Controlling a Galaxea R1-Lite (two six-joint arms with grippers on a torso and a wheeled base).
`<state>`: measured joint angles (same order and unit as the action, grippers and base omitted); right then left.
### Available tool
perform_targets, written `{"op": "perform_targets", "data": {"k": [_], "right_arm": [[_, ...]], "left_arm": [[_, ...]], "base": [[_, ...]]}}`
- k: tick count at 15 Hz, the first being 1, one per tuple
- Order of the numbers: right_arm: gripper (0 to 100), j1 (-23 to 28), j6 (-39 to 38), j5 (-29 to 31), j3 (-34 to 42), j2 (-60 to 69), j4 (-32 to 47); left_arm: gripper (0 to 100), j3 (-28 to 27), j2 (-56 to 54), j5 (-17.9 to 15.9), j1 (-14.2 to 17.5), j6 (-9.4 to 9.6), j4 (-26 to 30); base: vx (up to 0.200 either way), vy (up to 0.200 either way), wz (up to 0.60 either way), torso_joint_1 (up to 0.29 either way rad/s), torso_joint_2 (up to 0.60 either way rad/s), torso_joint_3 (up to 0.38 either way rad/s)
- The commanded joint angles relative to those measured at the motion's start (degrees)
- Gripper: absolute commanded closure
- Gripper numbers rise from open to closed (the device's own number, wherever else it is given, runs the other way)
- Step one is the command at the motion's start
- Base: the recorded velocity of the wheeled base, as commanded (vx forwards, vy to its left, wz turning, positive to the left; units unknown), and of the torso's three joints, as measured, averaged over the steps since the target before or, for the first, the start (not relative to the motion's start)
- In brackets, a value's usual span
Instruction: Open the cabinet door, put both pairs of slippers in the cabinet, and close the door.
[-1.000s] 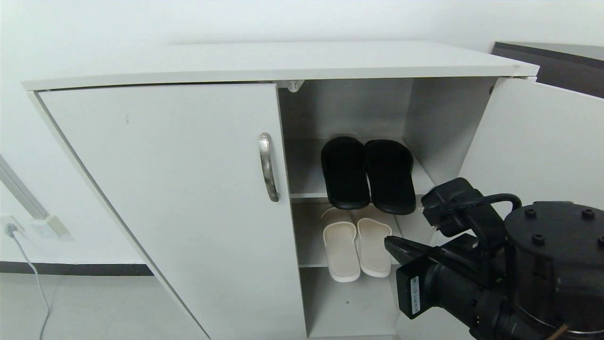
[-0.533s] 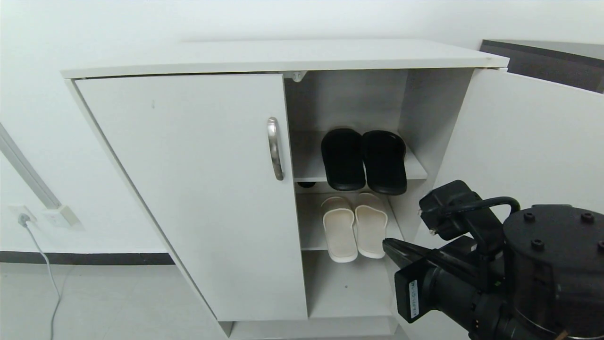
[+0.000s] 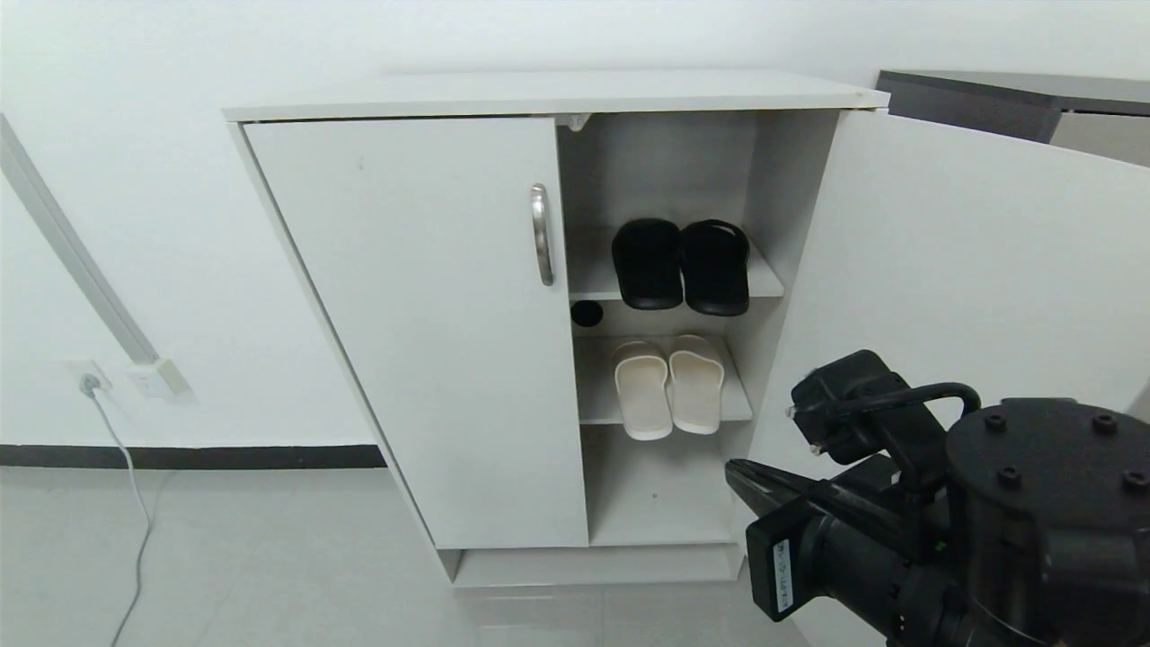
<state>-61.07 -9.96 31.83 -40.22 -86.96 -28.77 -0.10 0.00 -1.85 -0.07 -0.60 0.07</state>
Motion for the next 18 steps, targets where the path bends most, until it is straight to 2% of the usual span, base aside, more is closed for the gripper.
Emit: {"op": "perform_targets", "data": {"k": [1,3,18], "right_arm": [[100,0.17,-0.06,-0.01,0.05,-1.02,-0.06],[100,1.92,-0.06,-0.28,0.58,-2.69,-0.06],[100,3.15,-0.06,-0.28,1.28,-4.71,-3.49]], "left_arm": [[100,0.01,0.0,0.01,-0.01,-0.02,0.01],[100,0.1,0.0,0.01,-0.01,-0.02,0.01],[100,0.01,0.0,0.01,-0.01,-0.02,0.01]], "base": [[-0.2,0.0,0.0,0.002,0.01,-0.002],[0.0,0.0,0.0,0.0,0.0,0.0],[0.0,0.0,0.0,0.0,-0.01,-0.013]]}}
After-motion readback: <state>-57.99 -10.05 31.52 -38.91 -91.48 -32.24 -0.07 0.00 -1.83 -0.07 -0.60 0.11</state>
